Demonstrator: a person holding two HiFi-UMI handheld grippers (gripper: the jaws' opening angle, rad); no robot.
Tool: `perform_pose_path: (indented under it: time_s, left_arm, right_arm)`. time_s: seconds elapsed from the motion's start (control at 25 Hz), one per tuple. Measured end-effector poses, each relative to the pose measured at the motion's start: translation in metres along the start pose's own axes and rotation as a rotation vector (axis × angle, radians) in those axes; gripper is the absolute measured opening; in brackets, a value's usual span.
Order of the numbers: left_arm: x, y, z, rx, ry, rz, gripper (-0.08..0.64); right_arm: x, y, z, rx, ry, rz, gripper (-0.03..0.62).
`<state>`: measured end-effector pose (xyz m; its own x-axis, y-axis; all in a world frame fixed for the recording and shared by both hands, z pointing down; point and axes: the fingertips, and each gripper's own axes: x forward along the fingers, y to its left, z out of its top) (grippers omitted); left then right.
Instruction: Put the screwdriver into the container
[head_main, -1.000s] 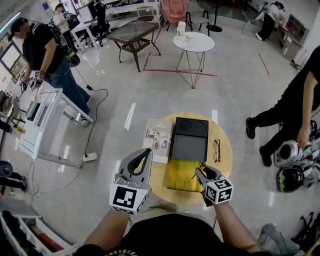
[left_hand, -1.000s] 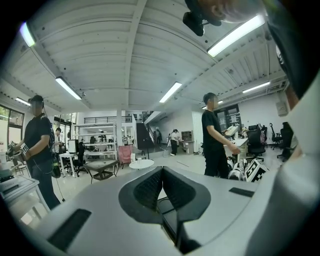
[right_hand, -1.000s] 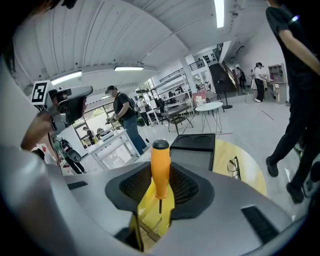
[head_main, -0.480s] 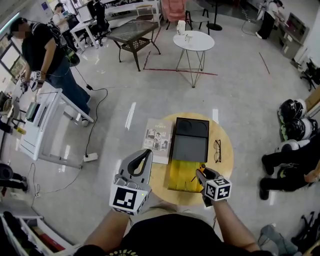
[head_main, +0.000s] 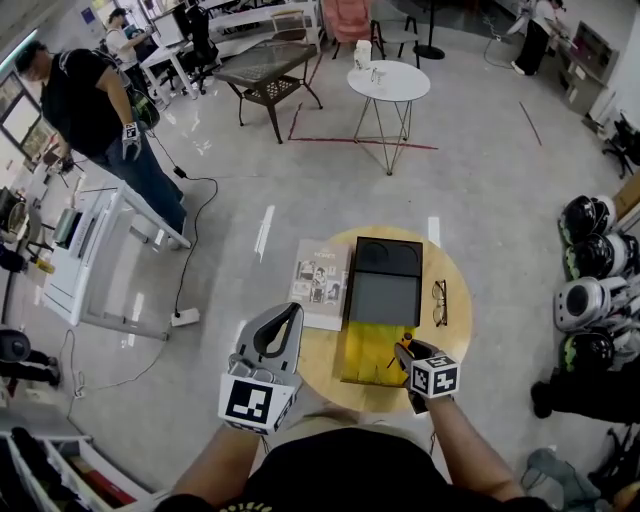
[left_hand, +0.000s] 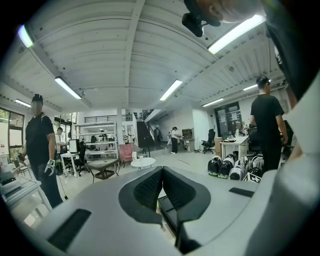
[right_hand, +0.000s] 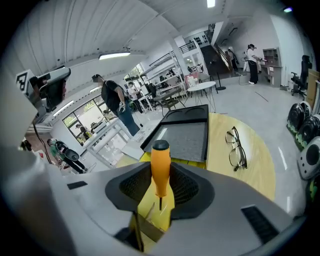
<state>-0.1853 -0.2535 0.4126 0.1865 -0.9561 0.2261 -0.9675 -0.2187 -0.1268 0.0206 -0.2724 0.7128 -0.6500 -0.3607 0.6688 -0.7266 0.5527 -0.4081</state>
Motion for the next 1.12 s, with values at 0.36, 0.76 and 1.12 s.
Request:
perform_pose_path:
  time_s: [0.36,0.76,1.12]
  left_arm:
    - [-0.004,0.01,-0.011,-0.003,0.015,0.002,0.017]
    - [-0.009,0.016,-0.014,-0.01,-0.001,-0.013,0.017]
    - [-0.006,0.014,-0.014,-0.01,-0.007,-0.031,0.017]
  right_arm:
    - [0.023,-0.003,-0.017,0.015,0.051,-0.011,0.127]
    - [0.046,-0.01,-0.026,0.044,0.07,-0.04,0.127]
    - [0.06,-0.022,-0.04,0.083,0.096,-0.088,0.126]
